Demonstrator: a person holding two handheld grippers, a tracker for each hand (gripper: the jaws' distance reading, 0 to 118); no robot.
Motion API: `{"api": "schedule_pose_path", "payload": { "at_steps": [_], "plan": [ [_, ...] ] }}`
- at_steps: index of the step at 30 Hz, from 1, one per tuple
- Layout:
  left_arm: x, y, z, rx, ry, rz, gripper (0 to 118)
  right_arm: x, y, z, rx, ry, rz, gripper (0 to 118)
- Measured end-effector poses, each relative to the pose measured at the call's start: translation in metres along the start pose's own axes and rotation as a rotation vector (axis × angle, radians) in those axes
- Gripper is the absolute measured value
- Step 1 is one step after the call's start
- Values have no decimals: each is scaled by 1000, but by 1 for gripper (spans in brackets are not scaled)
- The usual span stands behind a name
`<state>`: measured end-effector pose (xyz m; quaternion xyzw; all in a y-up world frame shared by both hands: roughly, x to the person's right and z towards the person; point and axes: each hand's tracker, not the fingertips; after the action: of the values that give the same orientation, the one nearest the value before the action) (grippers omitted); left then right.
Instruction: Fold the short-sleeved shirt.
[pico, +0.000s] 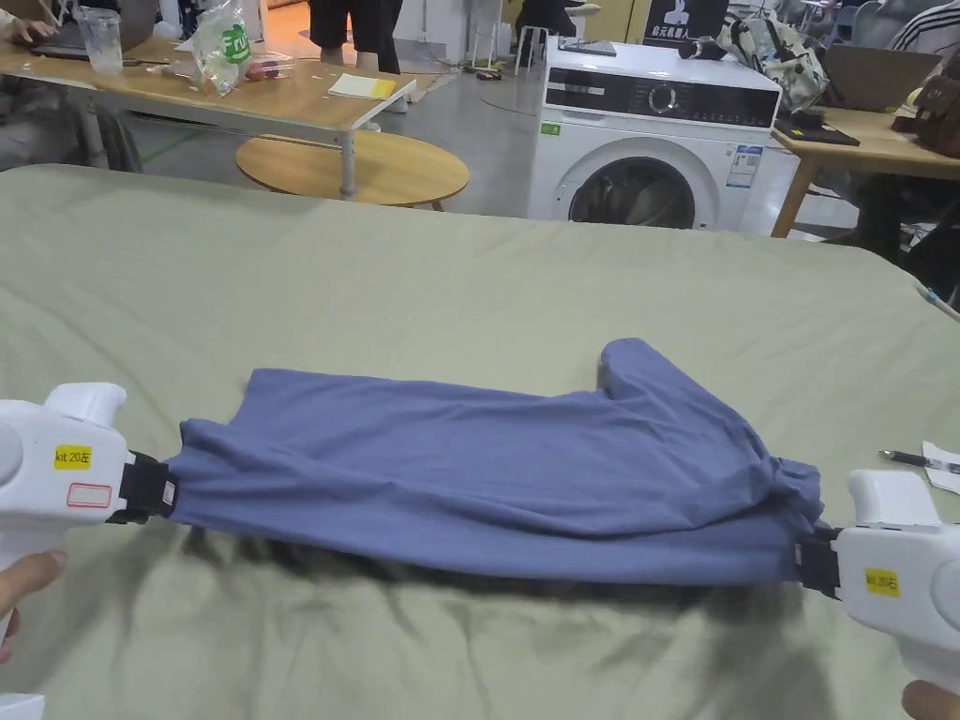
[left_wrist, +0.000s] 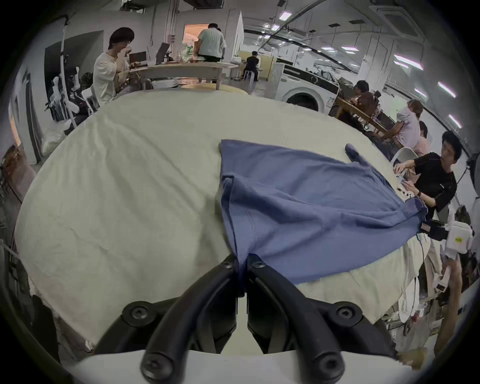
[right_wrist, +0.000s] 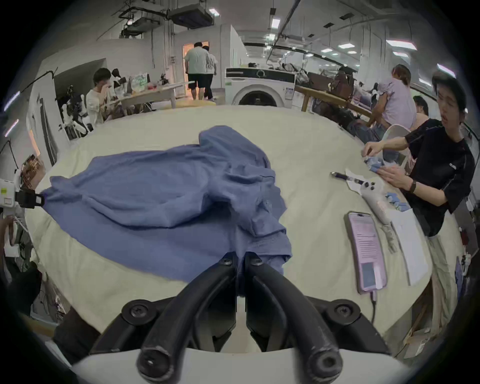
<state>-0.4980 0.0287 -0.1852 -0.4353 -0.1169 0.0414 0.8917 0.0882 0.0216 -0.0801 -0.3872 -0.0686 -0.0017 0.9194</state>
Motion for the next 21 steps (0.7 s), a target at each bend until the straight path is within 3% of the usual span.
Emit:
{"api": "schedule_pose_path", "payload": {
  "at_steps": [5,10,16,19,21],
  "plan": [
    [-13,-29,13,-28,-11,16,0,-1,-25,18,-52,6,14,0],
    [-18,-54,-13,-95,12,19,0,-5,-55,-15,-176,-27,32,1],
    [-16,-67,-43,-151,43,31,0,-16,-62,-34,-187,-50,26,2],
    [-12,-58,-38,-155,51,30,0,-22,-53,-30,-195,-84,74,10],
    [-10,-51,-34,-159,64,32,19,-26,-44,-20,-173,-118,73,32]
  ]
}}
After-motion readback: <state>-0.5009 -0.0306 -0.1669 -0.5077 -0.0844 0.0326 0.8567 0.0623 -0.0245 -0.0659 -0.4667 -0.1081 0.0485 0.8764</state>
